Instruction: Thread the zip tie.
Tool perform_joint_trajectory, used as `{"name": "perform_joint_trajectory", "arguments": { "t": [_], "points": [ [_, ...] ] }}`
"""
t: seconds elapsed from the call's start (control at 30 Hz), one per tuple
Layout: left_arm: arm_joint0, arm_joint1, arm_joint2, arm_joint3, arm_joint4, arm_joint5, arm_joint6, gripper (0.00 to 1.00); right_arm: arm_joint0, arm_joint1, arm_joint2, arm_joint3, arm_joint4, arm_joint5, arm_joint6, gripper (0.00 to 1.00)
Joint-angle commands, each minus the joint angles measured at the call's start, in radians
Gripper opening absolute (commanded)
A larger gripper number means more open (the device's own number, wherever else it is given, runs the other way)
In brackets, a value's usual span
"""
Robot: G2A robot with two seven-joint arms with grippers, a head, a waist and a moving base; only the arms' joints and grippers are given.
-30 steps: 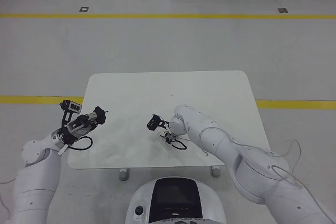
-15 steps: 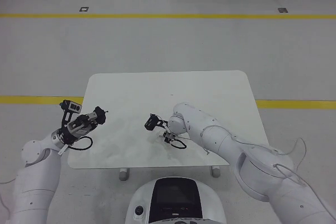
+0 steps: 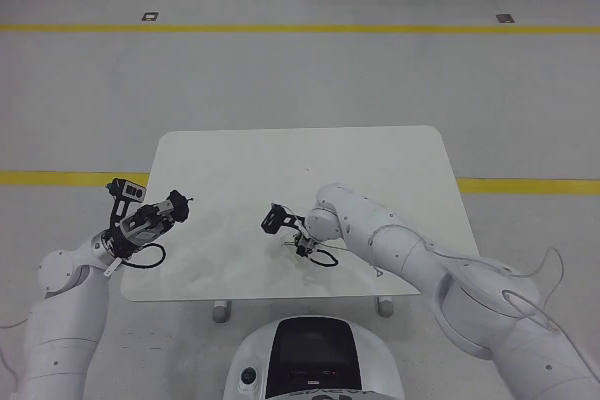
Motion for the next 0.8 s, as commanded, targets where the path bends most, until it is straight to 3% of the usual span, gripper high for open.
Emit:
{"name": "perform_joint_trajectory", "arguments": {
  "t": [0.0,0.3,0.77],
  "points": [
    [0.0,0.0,0.0,0.0,0.0,0.0,0.0,0.0,-0.002,-0.002,0.0,0.005,-0.007,0.0,-0.005,0.23],
    [0.0,0.0,0.0,0.0,0.0,0.0,0.0,0.0,-0.006,-0.021,0.0,0.033,-0.026,0.0,-0.013,0.16],
    [0.0,0.0,0.0,0.0,0.0,0.0,0.0,0.0,-0.01,-0.053,0.0,0.076,-0.066,0.0,-0.039,0.15]
  ]
}}
